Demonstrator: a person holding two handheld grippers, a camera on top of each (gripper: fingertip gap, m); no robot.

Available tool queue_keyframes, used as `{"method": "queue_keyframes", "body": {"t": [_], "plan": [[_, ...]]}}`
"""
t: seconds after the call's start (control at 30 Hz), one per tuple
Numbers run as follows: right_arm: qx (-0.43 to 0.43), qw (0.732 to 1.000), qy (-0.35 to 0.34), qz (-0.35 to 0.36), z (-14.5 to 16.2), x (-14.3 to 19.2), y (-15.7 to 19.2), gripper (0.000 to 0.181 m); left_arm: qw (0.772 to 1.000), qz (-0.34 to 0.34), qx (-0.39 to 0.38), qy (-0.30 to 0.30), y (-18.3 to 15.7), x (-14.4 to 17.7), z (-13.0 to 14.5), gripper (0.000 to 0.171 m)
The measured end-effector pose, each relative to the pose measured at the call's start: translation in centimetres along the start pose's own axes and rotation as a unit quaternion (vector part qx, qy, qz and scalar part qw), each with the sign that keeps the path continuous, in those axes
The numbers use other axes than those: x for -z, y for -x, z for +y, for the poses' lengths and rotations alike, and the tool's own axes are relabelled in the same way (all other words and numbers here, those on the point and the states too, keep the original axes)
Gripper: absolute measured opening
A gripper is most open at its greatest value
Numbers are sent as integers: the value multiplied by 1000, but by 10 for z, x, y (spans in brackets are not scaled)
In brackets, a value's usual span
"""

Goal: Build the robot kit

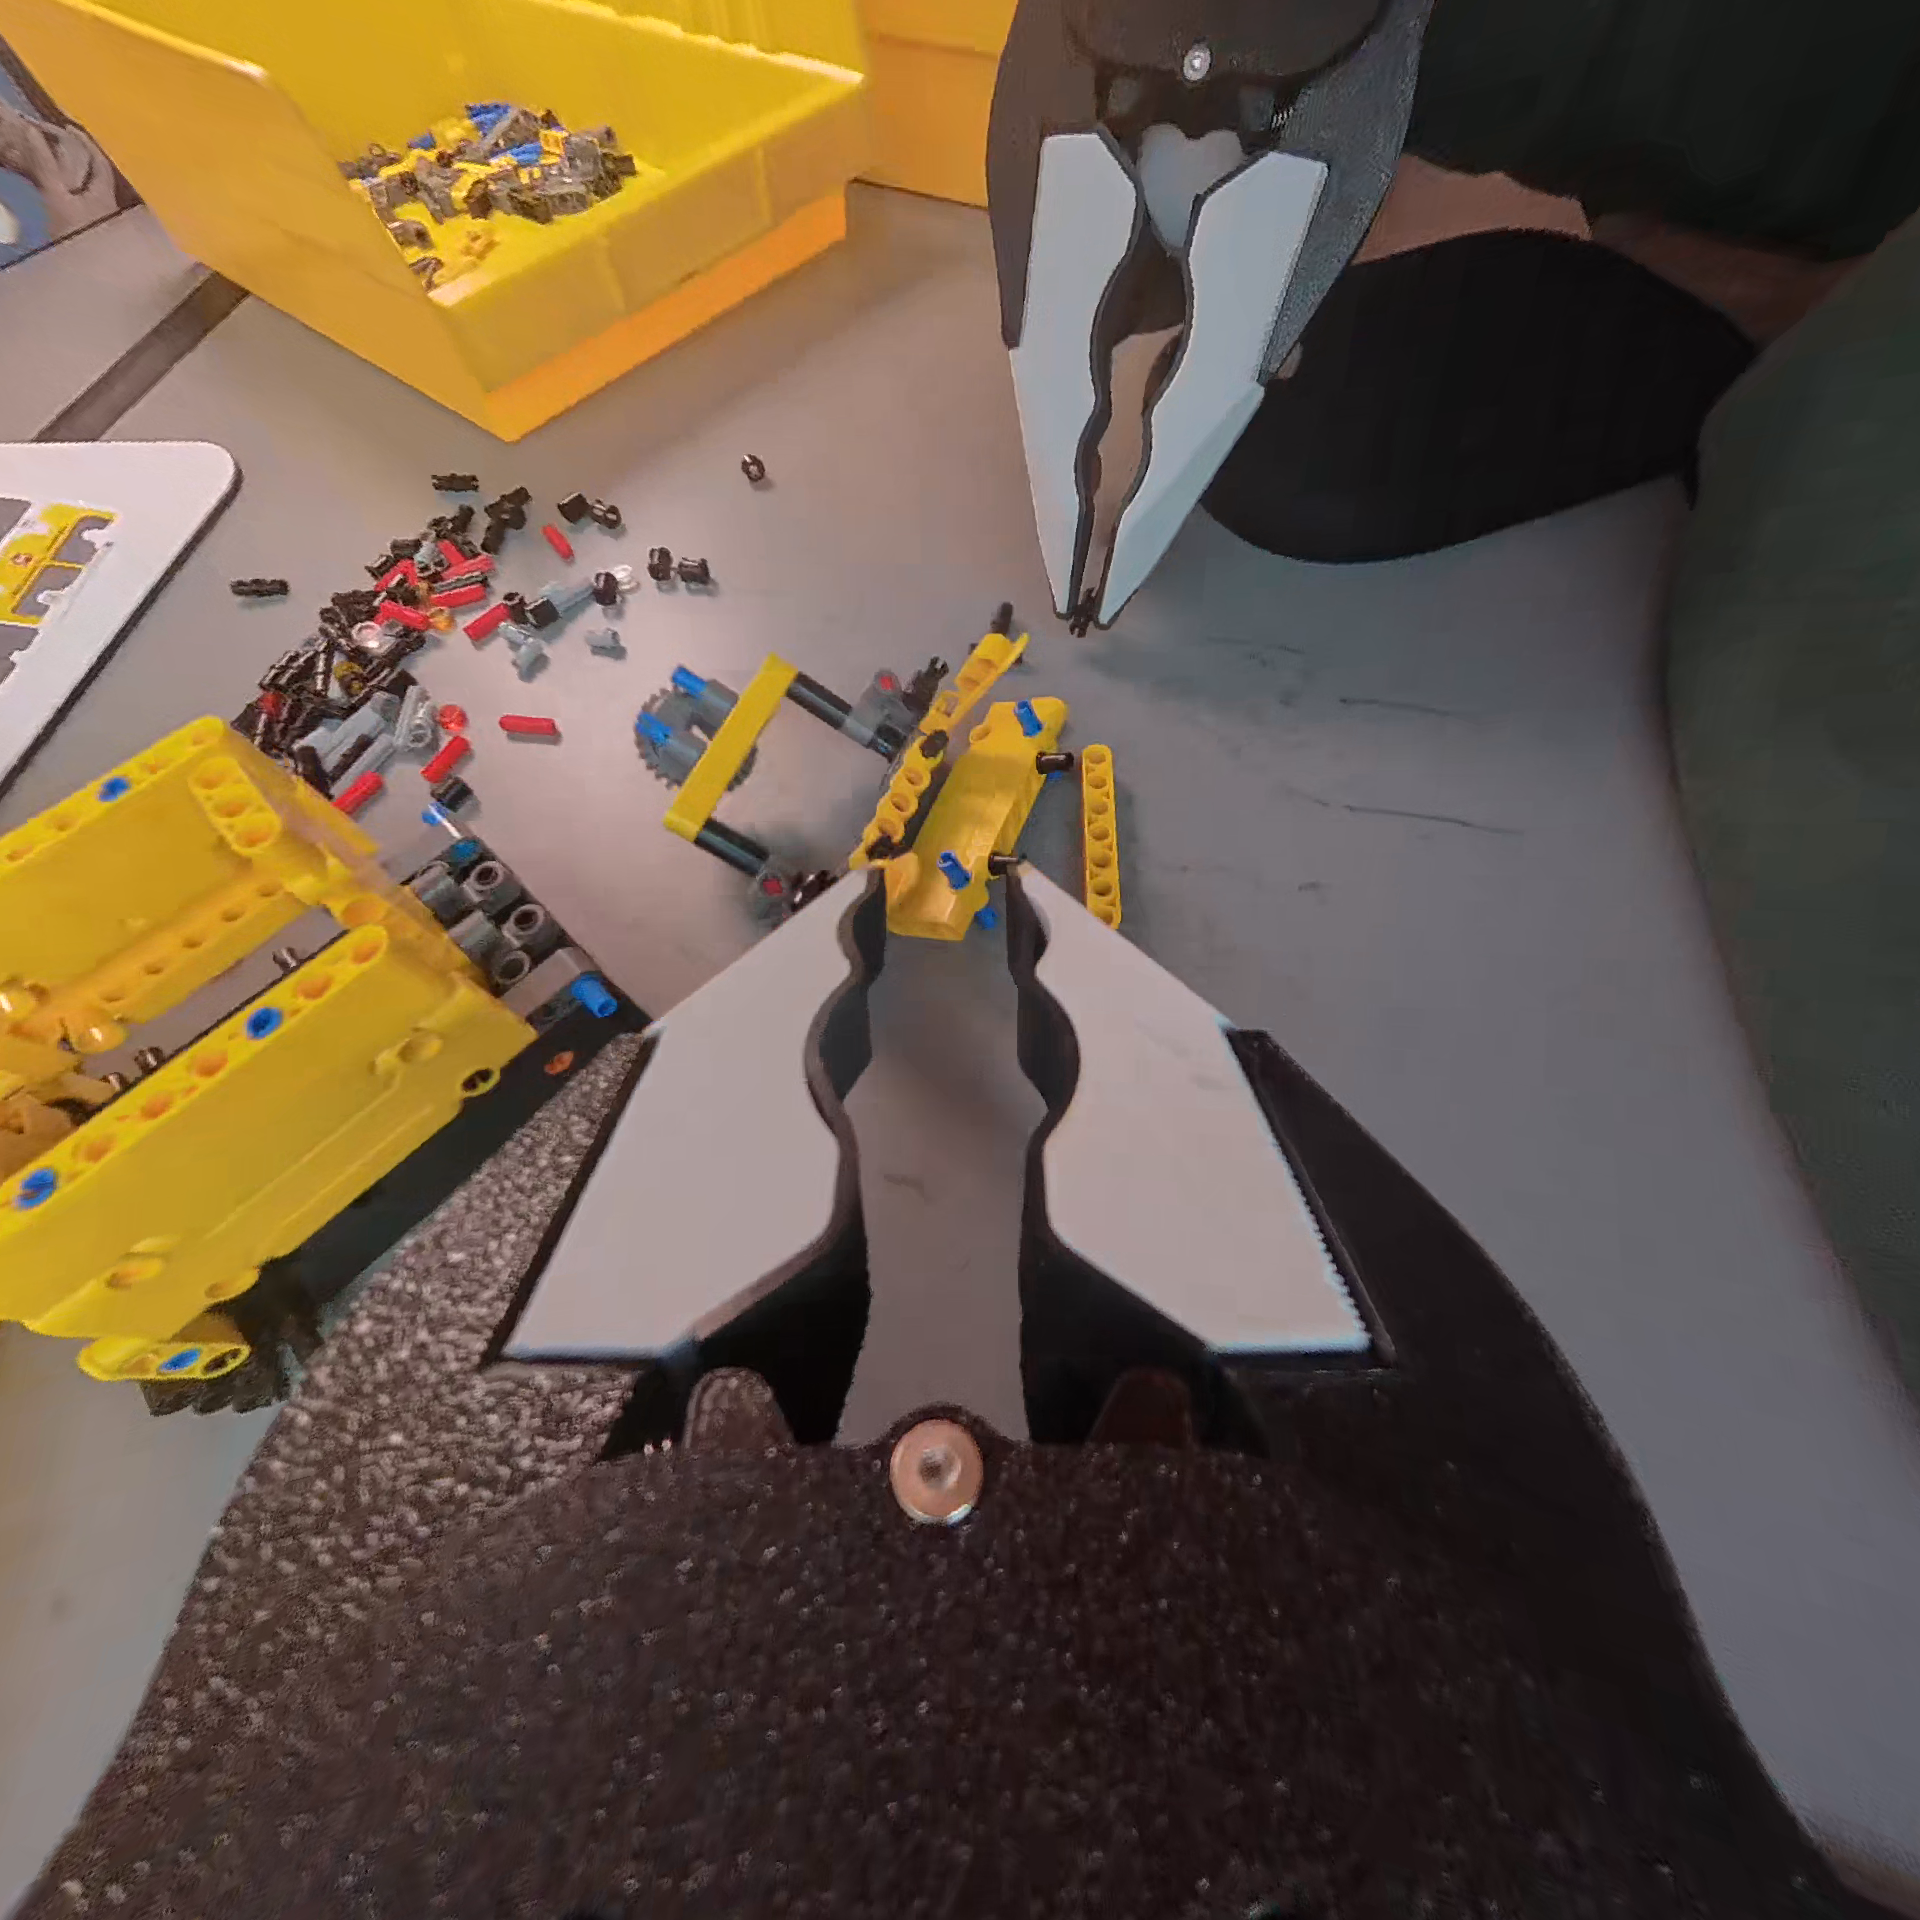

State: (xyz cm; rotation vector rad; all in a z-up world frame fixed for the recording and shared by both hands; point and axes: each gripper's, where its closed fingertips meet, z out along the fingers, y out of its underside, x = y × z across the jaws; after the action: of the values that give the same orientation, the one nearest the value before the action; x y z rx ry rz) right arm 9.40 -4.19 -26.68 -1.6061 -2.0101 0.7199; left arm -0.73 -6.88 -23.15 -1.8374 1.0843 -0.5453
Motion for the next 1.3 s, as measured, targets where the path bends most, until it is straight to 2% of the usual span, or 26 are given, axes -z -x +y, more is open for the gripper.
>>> {"method": "queue_keyframes", "body": {"t": [0.2,0.33,0.43,0.63,0.77,0.93,1.07,1.3], "plan": [[6,1000,1,10,0,-8,-3,6,998,5,-57,17,-14,-5,2,20],[11,1000,-2,13,-2,-8,-3,10,994,-10,-100,40,-15,-14,8,27],[9,1000,-12,18,-7,-5,-5,12,991,-27,-129,35,-13,-15,5,30],[-11,999,-29,12,-25,-10,-4,17,988,-19,-149,34,-17,-11,6,21],[-31,999,-28,-8,-34,-22,-4,24,989,-34,-145,25,-12,-6,2,22],[-22,999,-30,-5,-40,-27,-13,8,988,-47,-131,62,-2,-11,19,27],[-34,999,-41,2,-41,-28,-25,7,984,-70,-136,91,6,-19,28,28],[-33,998,-47,12,-35,-15,-28,14,982,-62,-150,96,0,-24,27,24]]}}
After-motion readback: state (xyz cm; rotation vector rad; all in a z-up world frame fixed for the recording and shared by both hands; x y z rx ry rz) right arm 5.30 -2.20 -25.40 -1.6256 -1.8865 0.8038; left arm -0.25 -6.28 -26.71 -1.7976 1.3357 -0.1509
